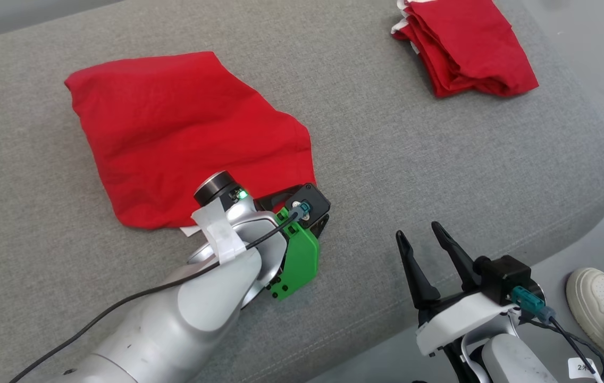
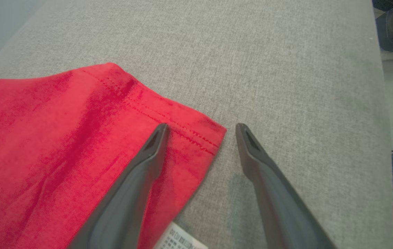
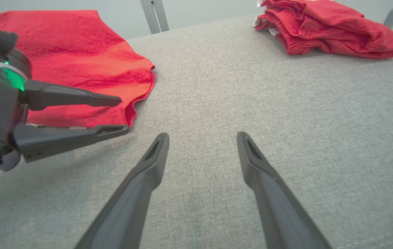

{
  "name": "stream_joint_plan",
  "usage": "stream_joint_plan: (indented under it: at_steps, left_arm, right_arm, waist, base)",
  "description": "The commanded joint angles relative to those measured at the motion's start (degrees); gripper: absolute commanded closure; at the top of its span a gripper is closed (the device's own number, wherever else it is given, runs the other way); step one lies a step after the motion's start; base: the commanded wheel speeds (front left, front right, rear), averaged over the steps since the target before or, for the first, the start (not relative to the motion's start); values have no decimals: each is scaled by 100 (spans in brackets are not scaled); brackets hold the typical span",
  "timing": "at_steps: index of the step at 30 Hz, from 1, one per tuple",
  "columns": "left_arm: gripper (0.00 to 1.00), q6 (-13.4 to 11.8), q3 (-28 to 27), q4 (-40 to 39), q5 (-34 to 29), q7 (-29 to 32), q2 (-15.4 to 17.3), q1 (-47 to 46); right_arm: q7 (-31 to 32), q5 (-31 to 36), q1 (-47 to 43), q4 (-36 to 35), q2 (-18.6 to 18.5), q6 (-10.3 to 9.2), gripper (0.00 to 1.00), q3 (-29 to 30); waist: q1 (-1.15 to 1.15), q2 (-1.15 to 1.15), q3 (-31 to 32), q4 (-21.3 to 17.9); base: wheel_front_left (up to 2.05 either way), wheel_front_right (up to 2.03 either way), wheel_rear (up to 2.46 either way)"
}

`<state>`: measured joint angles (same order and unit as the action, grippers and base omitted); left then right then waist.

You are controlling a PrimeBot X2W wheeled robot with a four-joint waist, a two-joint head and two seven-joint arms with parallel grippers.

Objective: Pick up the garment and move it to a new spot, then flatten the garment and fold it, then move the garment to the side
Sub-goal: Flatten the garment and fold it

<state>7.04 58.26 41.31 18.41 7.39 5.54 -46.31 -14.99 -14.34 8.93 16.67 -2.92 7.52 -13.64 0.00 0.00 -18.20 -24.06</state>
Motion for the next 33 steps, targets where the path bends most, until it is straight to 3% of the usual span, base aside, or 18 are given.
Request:
stream_joint_plan:
  at_steps: [1,4,5,7,8,15,21,26,33]
  left_arm:
    - [0,-41,16,38,-40,37,72,76]
    - [0,-139,63,93,-104,50,130,57]
    - [7,-180,60,122,-109,47,151,57]
    - [93,-182,34,136,-39,-13,139,74]
    - [100,-181,5,141,8,-47,128,81]
    - [100,-326,-354,-55,371,-406,14,76]
    - [100,-603,-795,-416,676,-837,81,151]
    - [100,-1033,-1403,-965,1049,-1184,410,449]
    - [100,-1821,-2384,-1844,1641,-1570,1091,1400]
  right_arm:
    - [-20,-41,40,-37,3,-7,0,2]
    - [-20,-92,37,-80,4,-7,0,3]
    - [-21,-96,39,-89,4,-7,0,0]
    - [-20,-96,52,-104,3,-7,0,-4]
    - [-21,-89,59,-103,3,-7,0,-1]
    - [-21,26,40,-52,1,-7,0,-6]
    - [-21,151,-15,20,0,-7,0,42]
    - [-22,296,-107,102,-1,-7,0,100]
    - [-22,432,-246,195,-1,-7,0,103]
  waist:
    - [0,0,-223,-203]
    - [0,0,-269,-209]
    - [0,0,-278,-203]
    - [0,0,-280,-166]
    - [0,0,-270,-136]
    - [0,0,-71,160]
    - [0,0,180,449]
    - [0,0,489,783]
    - [0,0,881,1224]
  base:
    - [0,0,0]
    - [0,0,0]
    - [0,0,0]
    - [0,0,0]
    - [0,0,0]
    - [0,0,0]
    - [0,0,0]
    - [0,0,0]
    - [0,0,0]
